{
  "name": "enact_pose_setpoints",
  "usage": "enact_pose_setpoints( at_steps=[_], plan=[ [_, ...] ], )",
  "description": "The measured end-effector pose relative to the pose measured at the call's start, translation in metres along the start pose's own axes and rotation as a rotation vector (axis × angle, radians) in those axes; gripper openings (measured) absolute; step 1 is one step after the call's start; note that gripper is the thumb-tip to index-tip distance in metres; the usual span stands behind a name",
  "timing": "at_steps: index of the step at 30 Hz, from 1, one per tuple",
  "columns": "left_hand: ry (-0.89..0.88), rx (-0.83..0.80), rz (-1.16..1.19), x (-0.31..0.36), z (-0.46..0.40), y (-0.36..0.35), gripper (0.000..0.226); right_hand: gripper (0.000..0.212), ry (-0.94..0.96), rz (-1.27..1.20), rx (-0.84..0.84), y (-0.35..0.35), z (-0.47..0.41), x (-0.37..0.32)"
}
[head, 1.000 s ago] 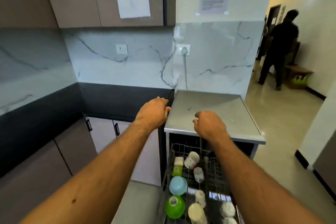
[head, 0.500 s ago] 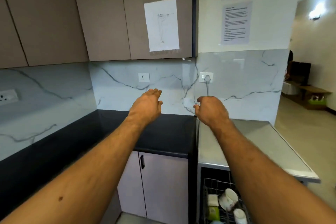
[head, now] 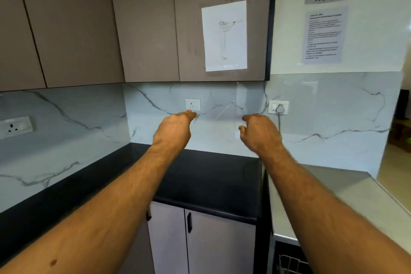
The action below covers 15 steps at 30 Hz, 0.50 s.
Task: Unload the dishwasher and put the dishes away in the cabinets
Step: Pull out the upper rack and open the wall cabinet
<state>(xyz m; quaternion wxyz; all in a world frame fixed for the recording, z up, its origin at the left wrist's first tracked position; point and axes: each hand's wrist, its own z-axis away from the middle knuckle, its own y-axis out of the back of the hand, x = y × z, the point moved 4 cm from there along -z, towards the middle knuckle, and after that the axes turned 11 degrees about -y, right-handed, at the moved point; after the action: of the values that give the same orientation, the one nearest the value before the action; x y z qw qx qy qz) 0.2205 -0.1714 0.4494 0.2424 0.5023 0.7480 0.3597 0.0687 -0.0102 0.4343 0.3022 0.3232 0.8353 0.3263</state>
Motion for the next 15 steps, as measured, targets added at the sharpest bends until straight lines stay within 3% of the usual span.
enact_pose_setpoints(
  at_steps=[7, 15],
  plan=[
    [-0.003, 0.005, -0.054, -0.050, -0.060, -0.051, 0.065, 0.038, 0.028, -0.043, 0.031, -0.075, -0.080, -0.031],
    [0.013, -0.038, -0.040, -0.103, -0.155, -0.095, 0.073, 0.035, 0.023, -0.065, 0.020, -0.132, -0.187, -0.059]
  ],
)
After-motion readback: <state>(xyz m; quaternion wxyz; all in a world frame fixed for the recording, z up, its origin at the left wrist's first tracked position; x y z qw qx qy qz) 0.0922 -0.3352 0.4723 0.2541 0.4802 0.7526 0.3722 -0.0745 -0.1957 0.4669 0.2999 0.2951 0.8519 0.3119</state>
